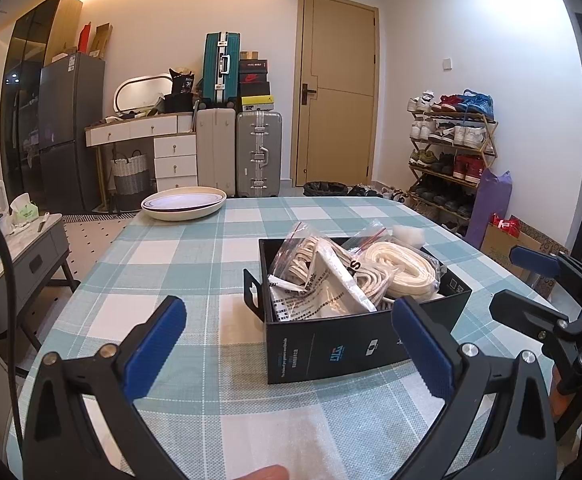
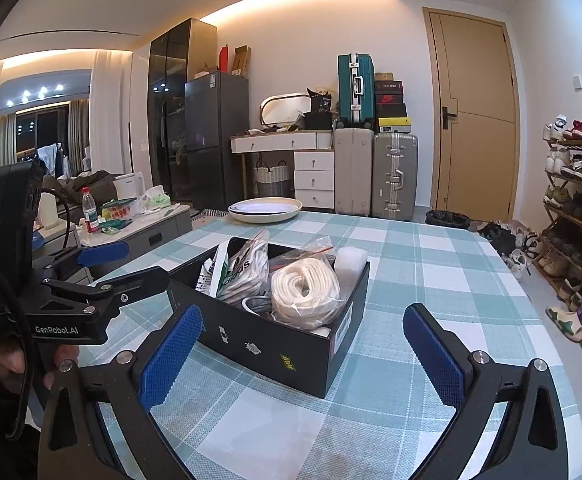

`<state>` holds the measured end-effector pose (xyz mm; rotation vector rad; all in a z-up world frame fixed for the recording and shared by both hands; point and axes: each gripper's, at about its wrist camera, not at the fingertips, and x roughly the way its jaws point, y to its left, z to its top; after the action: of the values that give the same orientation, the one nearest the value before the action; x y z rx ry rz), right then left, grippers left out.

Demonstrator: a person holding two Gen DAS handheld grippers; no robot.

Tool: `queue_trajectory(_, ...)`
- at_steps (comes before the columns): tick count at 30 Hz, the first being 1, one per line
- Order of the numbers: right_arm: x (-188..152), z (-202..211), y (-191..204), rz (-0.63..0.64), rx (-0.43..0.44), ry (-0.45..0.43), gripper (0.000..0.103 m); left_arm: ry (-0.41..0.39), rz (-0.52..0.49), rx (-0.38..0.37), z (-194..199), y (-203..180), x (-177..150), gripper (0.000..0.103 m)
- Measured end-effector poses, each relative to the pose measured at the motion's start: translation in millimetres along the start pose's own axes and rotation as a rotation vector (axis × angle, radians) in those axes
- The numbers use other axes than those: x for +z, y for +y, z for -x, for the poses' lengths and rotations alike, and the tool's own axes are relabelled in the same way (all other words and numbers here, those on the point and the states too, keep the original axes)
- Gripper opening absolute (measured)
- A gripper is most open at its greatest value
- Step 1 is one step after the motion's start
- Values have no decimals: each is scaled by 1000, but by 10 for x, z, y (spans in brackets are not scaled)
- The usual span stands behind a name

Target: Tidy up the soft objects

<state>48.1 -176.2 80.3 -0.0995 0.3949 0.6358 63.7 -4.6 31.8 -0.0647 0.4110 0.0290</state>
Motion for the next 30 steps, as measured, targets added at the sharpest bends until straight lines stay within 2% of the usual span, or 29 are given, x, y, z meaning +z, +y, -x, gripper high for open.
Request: queue_trajectory(30, -8, 21, -2, 0, -5, -1, 102, 1, -7, 2, -10, -25, -2, 103)
